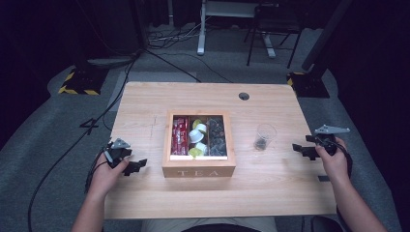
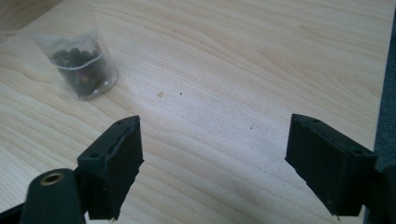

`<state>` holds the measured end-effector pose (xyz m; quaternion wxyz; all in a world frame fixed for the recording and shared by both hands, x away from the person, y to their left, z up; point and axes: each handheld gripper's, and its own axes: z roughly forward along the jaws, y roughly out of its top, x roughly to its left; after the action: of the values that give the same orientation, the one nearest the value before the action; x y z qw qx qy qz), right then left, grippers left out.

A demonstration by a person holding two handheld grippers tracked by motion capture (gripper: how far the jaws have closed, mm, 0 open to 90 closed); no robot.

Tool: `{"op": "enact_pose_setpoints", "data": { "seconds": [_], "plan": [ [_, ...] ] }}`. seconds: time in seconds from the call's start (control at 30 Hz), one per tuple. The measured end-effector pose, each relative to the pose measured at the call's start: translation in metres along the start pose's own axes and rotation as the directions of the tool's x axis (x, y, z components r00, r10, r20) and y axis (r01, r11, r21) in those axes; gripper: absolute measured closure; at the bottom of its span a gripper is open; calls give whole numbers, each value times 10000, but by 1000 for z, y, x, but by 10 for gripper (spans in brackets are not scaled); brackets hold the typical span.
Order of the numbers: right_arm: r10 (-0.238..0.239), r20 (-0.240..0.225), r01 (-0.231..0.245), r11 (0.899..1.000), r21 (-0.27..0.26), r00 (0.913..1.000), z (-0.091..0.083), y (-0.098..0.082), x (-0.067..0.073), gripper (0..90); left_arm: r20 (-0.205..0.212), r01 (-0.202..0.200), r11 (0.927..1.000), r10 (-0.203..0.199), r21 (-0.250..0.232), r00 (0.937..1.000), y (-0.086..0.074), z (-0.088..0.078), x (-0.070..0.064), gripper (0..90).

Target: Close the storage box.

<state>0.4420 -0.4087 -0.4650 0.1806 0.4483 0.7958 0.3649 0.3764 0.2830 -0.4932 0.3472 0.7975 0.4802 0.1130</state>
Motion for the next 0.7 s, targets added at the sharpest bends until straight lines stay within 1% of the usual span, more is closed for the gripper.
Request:
{"op": "enact_pose_setpoints", "data": {
  "seconds": [0.07,0.17,0.27,0.33,0.4,0.47,0.5,0.57,0.6,0.67,0.7],
  "plan": [
    [109,-63,-109,9999,51,9999,3,-5,1,189,-10,-77,10000,77,40,10000,0,1,-1,192],
    [67,-265,-64,9999,88,9996,6,-12,3,191,45,-147,9998,146,165,9999,-1,3,-1,190],
    [71,-326,-64,9997,215,9994,10,-18,6,190,12,-207,9997,207,155,9998,0,4,0,188],
    [40,-363,-29,9996,294,9993,12,-20,8,187,-34,-304,9994,305,180,9995,0,4,-1,188],
    [-157,-348,169,9993,342,9993,14,-23,10,177,-49,-438,9990,439,129,9990,-1,5,-1,181],
    [-242,-243,250,9991,331,9994,15,-24,11,166,-53,-518,9986,518,103,9986,-1,6,-1,175],
    [-344,-119,348,9987,381,9993,16,-25,12,157,-68,-593,9982,594,89,9982,-1,6,0,172],
    [-531,29,528,9964,657,9986,19,-27,14,148,-63,-729,9973,729,42,9973,-2,7,0,160],
    [-530,121,522,9969,593,9985,21,-29,15,133,-76,-724,9974,724,-13,9973,-2,7,-1,154],
    [-418,237,405,9978,525,9988,21,-30,16,132,-127,-967,9953,966,-75,9952,-3,8,0,152],
    [-410,250,396,9978,529,9988,21,-30,16,130,-137,-998,9949,997,-115,9949,-3,9,0,149]
  ]
}}
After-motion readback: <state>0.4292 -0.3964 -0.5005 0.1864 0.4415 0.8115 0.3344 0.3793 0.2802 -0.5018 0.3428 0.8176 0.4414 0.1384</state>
